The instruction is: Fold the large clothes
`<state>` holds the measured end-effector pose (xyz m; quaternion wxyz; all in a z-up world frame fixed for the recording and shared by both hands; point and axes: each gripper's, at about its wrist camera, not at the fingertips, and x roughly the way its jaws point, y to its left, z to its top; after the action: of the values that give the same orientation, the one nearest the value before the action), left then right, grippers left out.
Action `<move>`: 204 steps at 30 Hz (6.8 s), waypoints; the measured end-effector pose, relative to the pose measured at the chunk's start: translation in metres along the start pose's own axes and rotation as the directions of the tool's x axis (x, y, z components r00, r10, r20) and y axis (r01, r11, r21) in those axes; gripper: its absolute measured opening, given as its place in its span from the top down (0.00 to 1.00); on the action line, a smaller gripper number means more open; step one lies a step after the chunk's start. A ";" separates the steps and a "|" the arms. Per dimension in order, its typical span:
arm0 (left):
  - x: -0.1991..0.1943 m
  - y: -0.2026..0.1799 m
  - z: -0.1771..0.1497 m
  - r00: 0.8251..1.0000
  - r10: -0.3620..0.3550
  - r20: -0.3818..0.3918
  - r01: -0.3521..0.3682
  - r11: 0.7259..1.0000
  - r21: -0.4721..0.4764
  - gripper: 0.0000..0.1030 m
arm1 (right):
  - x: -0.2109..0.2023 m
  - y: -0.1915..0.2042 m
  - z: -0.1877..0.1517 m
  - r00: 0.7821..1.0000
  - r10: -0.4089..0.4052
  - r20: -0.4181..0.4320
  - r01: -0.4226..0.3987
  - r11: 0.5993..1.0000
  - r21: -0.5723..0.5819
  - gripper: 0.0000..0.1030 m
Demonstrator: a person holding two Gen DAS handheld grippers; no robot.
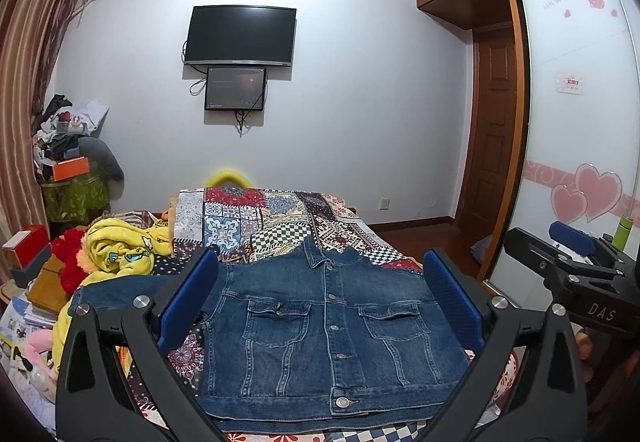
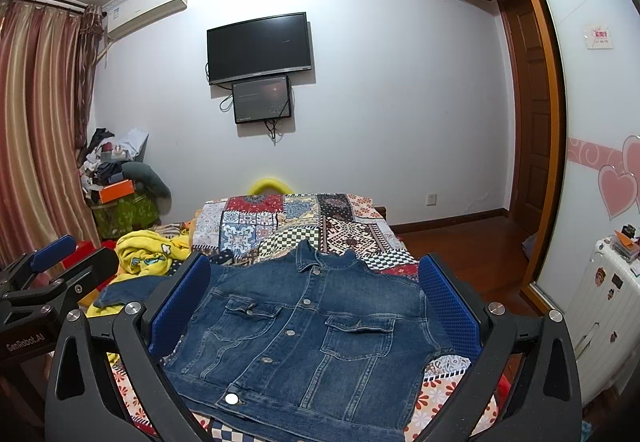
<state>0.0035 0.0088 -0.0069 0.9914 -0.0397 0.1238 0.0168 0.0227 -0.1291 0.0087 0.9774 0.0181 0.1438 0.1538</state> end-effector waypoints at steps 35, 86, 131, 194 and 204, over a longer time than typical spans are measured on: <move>0.006 0.005 -0.001 1.000 -0.002 -0.010 0.002 1.000 -0.009 0.00 | 0.004 0.002 -0.003 1.000 -0.003 -0.010 0.003 1.000 -0.010 0.00; 0.233 0.459 -0.198 0.818 -0.075 -0.570 -0.422 0.594 -0.685 0.32 | 0.331 0.019 -0.096 0.753 -0.060 -0.655 -0.092 0.976 -0.196 0.00; 0.399 0.063 -0.030 0.837 -0.194 -0.512 0.118 0.977 -0.178 0.95 | 0.258 -0.115 -0.059 0.810 -0.101 -0.578 0.021 0.989 -0.143 0.00; 0.350 0.208 -0.166 0.668 0.073 -0.740 -0.193 0.978 -0.078 0.31 | 0.335 0.037 -0.090 0.708 0.086 -0.701 -0.393 0.873 -0.289 0.93; 0.357 0.200 -0.181 0.638 0.140 -0.757 -0.201 0.979 0.012 0.23 | 0.308 -0.030 -0.071 0.784 0.060 -0.617 -0.223 0.956 -0.191 0.96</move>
<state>0.2968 0.2019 -0.2851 0.8421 -0.0677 0.5261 0.0968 0.2916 -0.0640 -0.1464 0.8596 -0.1461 0.4258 0.2418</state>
